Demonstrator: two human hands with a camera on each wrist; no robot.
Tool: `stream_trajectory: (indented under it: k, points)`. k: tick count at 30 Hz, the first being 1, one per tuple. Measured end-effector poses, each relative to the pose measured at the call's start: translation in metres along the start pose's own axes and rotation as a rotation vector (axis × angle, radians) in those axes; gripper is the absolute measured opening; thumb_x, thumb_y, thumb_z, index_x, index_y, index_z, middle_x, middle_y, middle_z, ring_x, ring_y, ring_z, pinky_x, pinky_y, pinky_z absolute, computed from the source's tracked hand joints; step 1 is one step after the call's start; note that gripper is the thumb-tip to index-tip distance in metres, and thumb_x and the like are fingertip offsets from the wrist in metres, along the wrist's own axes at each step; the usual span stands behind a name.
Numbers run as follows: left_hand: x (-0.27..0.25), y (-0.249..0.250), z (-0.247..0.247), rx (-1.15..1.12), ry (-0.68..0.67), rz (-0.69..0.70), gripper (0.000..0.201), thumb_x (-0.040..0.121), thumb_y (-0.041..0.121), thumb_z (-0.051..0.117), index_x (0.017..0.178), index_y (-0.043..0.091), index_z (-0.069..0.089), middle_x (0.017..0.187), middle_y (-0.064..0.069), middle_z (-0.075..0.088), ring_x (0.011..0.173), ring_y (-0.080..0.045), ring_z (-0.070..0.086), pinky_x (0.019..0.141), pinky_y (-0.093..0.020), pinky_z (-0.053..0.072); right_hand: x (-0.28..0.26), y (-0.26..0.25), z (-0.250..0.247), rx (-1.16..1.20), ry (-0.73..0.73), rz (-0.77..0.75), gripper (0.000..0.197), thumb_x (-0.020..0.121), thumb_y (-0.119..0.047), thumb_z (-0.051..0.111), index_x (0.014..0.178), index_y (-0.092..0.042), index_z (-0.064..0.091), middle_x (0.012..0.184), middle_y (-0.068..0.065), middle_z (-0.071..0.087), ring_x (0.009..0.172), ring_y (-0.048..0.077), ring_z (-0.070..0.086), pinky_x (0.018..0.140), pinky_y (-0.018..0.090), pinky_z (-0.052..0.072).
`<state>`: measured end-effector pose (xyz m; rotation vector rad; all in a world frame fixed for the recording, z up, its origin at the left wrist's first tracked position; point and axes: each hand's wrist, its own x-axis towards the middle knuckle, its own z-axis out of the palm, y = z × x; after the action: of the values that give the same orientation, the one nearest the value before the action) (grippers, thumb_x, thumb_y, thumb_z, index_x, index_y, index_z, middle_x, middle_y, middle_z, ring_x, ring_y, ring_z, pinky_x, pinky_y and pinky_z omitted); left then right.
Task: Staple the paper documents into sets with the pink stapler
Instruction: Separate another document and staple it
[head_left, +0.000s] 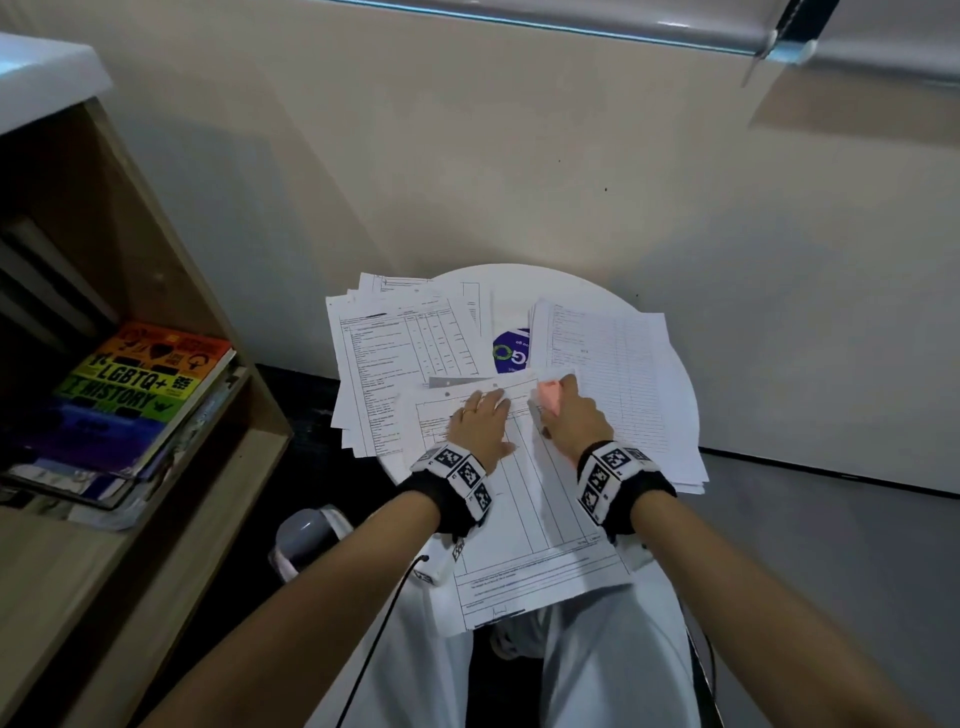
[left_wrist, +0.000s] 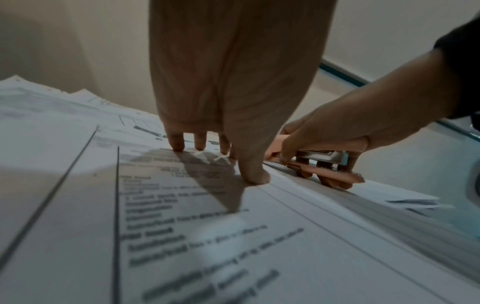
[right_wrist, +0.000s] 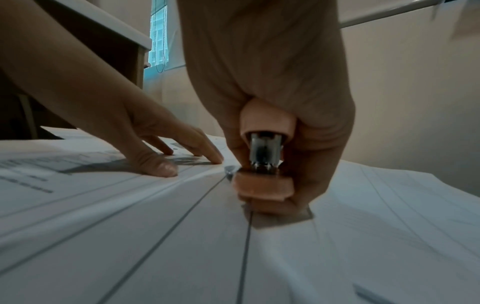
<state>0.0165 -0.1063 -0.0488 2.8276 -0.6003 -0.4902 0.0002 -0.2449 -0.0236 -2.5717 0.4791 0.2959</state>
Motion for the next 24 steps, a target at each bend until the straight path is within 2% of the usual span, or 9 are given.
stream_trajectory:
  k: [4, 6, 9, 14, 16, 19, 21, 24]
  points:
    - [0.005, 0.001, -0.004, 0.045, -0.058, 0.035, 0.072, 0.093, 0.027, 0.055, 0.151, 0.020, 0.013, 0.160, 0.008, 0.003, 0.148, -0.022, 0.002, 0.117, -0.046, 0.018, 0.007, -0.009, 0.002, -0.012, 0.019, 0.035, 0.053, 0.098, -0.035, 0.045, 0.139, -0.008, 0.026, 0.125, 0.021, 0.053, 0.111, 0.037, 0.055, 0.085, 0.041, 0.044]
    - [0.007, 0.002, -0.007, 0.049, -0.086, 0.054, 0.074, 0.092, 0.024, 0.058, 0.151, 0.019, 0.013, 0.160, 0.010, 0.003, 0.148, -0.021, 0.002, 0.117, -0.047, 0.018, 0.011, -0.013, 0.007, 0.019, 0.040, 0.059, 0.054, 0.098, -0.037, 0.046, 0.139, -0.008, 0.026, 0.125, 0.019, 0.053, 0.111, 0.036, 0.055, 0.082, 0.039, 0.043]
    - [0.010, 0.002, -0.010, 0.025, -0.093, 0.070, 0.077, 0.089, 0.023, 0.062, 0.150, 0.017, 0.016, 0.159, 0.007, 0.007, 0.148, -0.020, 0.003, 0.117, -0.048, 0.020, 0.012, -0.016, 0.015, 0.015, 0.079, 0.074, 0.050, 0.098, -0.030, 0.046, 0.139, -0.010, 0.026, 0.123, 0.017, 0.056, 0.110, 0.033, 0.056, 0.076, 0.036, 0.039]
    - [0.013, 0.002, -0.011, 0.043, -0.100, 0.108, 0.077, 0.087, 0.020, 0.064, 0.149, 0.013, 0.018, 0.159, 0.005, 0.010, 0.148, -0.020, 0.005, 0.116, -0.047, 0.024, 0.017, -0.013, 0.016, -0.102, 0.114, -0.028, 0.055, 0.094, -0.016, 0.051, 0.142, -0.017, 0.025, 0.116, 0.016, 0.057, 0.101, 0.033, 0.060, 0.068, 0.035, 0.038]
    - [0.014, 0.000, -0.011, 0.040, -0.102, 0.127, 0.077, 0.087, 0.021, 0.065, 0.149, 0.013, 0.019, 0.159, 0.004, 0.010, 0.148, -0.021, 0.006, 0.116, -0.046, 0.025, 0.019, -0.013, 0.016, -0.138, 0.130, -0.057, 0.055, 0.093, -0.016, 0.051, 0.142, -0.017, 0.025, 0.115, 0.017, 0.057, 0.099, 0.034, 0.060, 0.069, 0.036, 0.040]
    - [0.016, -0.003, -0.011, 0.036, -0.108, 0.135, 0.077, 0.087, 0.023, 0.065, 0.148, 0.013, 0.020, 0.159, 0.004, 0.012, 0.148, -0.021, 0.006, 0.116, -0.046, 0.025, 0.021, -0.014, 0.016, -0.073, 0.104, -0.001, 0.054, 0.096, -0.021, 0.049, 0.142, -0.011, 0.024, 0.119, 0.018, 0.057, 0.105, 0.035, 0.059, 0.075, 0.037, 0.042]
    - [0.016, -0.003, -0.011, 0.045, -0.102, 0.137, 0.077, 0.086, 0.023, 0.066, 0.148, 0.013, 0.021, 0.158, 0.003, 0.013, 0.148, -0.021, 0.008, 0.116, -0.045, 0.025, 0.024, -0.015, 0.014, -0.079, 0.106, 0.001, 0.052, 0.096, -0.022, 0.049, 0.141, -0.011, 0.026, 0.120, 0.018, 0.057, 0.106, 0.036, 0.058, 0.078, 0.039, 0.043]
    - [0.017, -0.003, -0.010, 0.062, -0.106, 0.143, 0.077, 0.086, 0.023, 0.066, 0.148, 0.012, 0.022, 0.158, 0.002, 0.014, 0.148, -0.023, 0.008, 0.115, -0.047, 0.027, 0.026, -0.011, 0.012, -0.183, 0.127, -0.108, 0.049, 0.095, -0.020, 0.050, 0.139, -0.017, 0.029, 0.113, 0.017, 0.059, 0.096, 0.035, 0.061, 0.070, 0.038, 0.042]
